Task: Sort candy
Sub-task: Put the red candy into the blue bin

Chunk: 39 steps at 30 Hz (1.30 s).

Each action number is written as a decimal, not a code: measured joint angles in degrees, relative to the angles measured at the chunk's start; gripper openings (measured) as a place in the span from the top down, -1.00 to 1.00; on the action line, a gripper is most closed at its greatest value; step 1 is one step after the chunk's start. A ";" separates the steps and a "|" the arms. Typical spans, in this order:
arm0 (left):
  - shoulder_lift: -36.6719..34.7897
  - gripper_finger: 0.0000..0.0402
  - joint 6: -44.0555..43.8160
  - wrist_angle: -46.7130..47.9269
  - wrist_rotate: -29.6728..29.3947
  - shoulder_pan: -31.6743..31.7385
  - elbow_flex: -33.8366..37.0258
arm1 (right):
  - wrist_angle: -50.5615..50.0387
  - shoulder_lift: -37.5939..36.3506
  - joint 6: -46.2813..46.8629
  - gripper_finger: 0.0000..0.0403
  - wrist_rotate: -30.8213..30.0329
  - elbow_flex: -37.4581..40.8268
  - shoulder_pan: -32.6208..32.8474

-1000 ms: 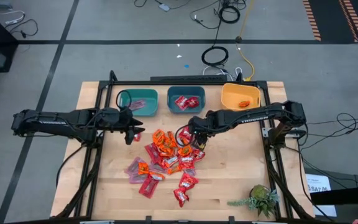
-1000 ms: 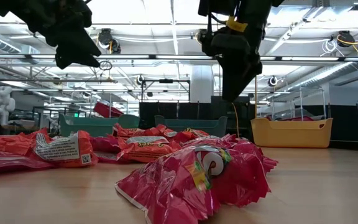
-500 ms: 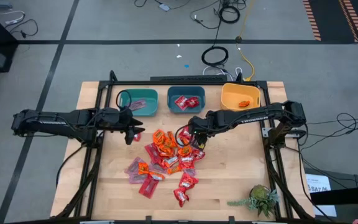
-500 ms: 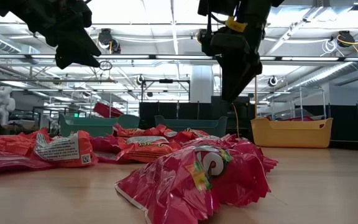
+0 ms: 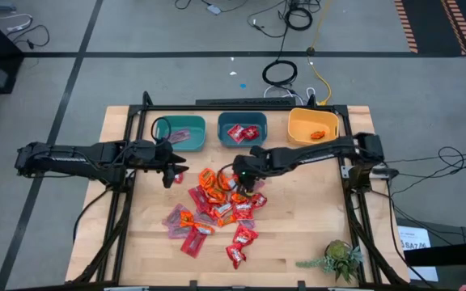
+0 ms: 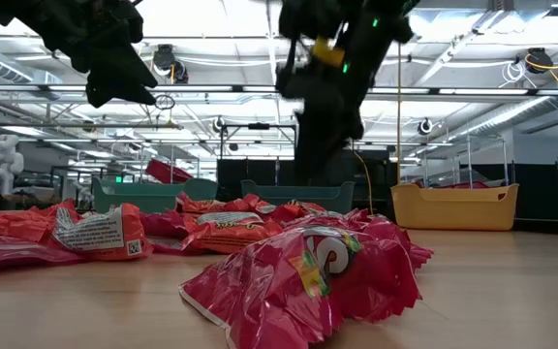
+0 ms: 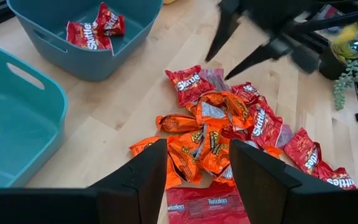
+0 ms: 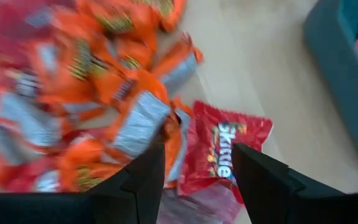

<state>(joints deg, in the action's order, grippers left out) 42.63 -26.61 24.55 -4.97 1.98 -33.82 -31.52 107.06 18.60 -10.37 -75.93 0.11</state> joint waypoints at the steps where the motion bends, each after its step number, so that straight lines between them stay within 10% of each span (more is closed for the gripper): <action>1: 0.00 0.09 0.02 -0.02 0.00 0.00 0.00 | 0.02 1.05 0.07 0.12 -0.05 0.01 -0.29; 12: -0.01 0.09 0.00 -0.01 0.00 0.00 0.00 | 0.90 10.50 0.35 0.14 1.33 -0.37 -3.83; 17: 0.00 0.09 0.00 0.00 0.00 0.00 0.00 | 0.39 10.75 -0.33 0.49 2.91 -0.34 -3.88; 21: -0.02 0.09 0.00 -0.02 0.00 0.00 0.00 | -0.99 8.02 -1.26 0.91 3.43 -0.01 -3.79; 39: -0.02 0.09 0.00 -0.09 -0.01 -0.02 0.00 | 1.65 -15.89 -2.46 0.97 -2.61 0.03 -12.81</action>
<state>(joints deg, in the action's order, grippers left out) 42.61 -26.61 24.46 -4.98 1.96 -33.82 -29.87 91.17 16.14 -12.98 -75.90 -12.70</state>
